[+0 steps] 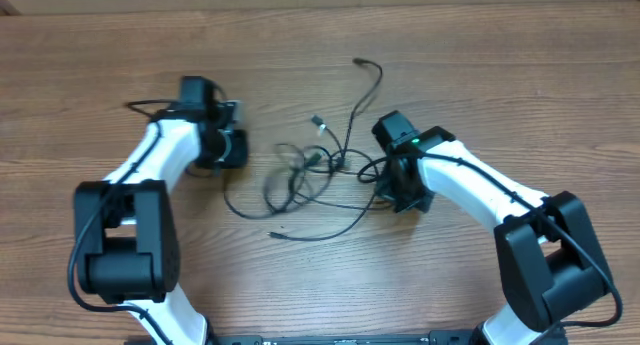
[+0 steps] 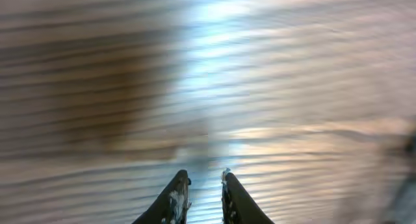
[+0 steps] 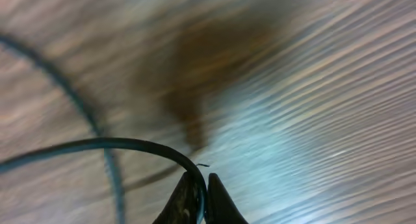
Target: Untangle cables
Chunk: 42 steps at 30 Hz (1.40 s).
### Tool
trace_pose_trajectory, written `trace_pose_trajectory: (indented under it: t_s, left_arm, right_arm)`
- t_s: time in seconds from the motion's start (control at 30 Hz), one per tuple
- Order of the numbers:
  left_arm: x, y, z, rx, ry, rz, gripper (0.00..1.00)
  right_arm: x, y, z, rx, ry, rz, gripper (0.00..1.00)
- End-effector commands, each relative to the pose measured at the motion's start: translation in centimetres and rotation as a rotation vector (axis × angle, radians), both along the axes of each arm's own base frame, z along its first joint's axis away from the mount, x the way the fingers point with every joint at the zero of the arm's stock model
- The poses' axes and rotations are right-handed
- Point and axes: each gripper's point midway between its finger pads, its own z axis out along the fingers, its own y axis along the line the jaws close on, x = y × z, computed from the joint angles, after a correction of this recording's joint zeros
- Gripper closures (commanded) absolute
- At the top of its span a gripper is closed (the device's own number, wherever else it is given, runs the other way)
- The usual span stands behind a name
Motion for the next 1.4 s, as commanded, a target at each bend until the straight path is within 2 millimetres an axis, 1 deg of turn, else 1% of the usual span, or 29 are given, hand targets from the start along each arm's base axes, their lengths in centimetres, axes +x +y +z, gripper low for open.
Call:
trace_pose_trajectory:
  t_s: [0.0,0.07,0.17,0.2,0.27,0.33,0.37,0.43,0.63,0.87,0.97,1.07,1.23,1.27,1.37]
  left_arm:
    - [-0.2,1.5,-0.4,0.002,0.025,0.063,0.81]
    - [-0.2,0.7,-0.1,-0.066,0.025,0.056,0.78]
    - [-0.4,-2.2,1.0,-0.226,0.0,-0.046,0.64]
    - [-0.6,-3.4,1.6,-0.286,-0.013,-0.101,0.56]
    - [-1.2,-5.3,2.6,-0.386,-0.033,-0.196,0.35]
    - [-2.0,-6.9,3.6,-0.469,-0.055,-0.283,0.24]
    - [-2.6,-7.9,4.2,-0.518,-0.066,-0.339,0.21]
    - [-3.4,-9.0,4.7,-0.561,-0.064,-0.388,0.18]
    - [-5.2,-11.7,4.6,-0.567,-0.009,-0.46,0.17]
    - [-6.4,-13.9,4.6,-0.564,0.014,-0.528,0.16]
    - [-6.6,-14.4,4.5,-0.561,0.02,-0.542,0.17]
    - [-7.0,-14.6,4.4,-0.551,0.031,-0.552,0.23]
    - [-7.8,-14.7,3.8,-0.505,0.07,-0.565,0.3]
    - [-8.0,-14.7,3.7,-0.503,0.08,-0.567,0.32]
    - [-8.3,-14.6,3.6,-0.496,0.097,-0.563,0.34]
  right_arm:
    - [0.9,-2.6,0.1,-0.08,-0.029,-0.043,0.96]
    - [1.1,-3.0,0.0,-0.061,-0.024,-0.065,0.96]
    - [1.1,-2.2,-0.1,0.014,-0.003,-0.083,0.96]
    - [1.1,-1.7,-0.1,0.043,0.002,-0.078,0.96]
    - [1.2,-0.5,0.0,0.112,0.006,-0.032,0.96]
    - [1.2,1.0,0.2,0.191,0.011,0.017,0.96]
    - [1.2,1.6,0.3,0.223,0.014,0.034,0.96]
    - [1.1,1.9,0.4,0.243,0.02,0.035,0.96]
    - [1.0,1.9,0.4,0.242,0.021,0.035,0.96]
    - [1.0,1.9,0.4,0.242,0.021,0.035,0.96]
    - [1.0,1.9,0.4,0.242,0.021,0.035,0.96]
    - [1.1,1.9,0.4,0.243,0.02,0.034,0.95]
    - [1.0,1.9,0.4,0.244,0.021,0.035,0.95]
    - [1.0,2.0,0.4,0.251,0.023,0.036,0.95]
    - [0.9,2.8,0.6,0.292,0.031,0.054,0.94]
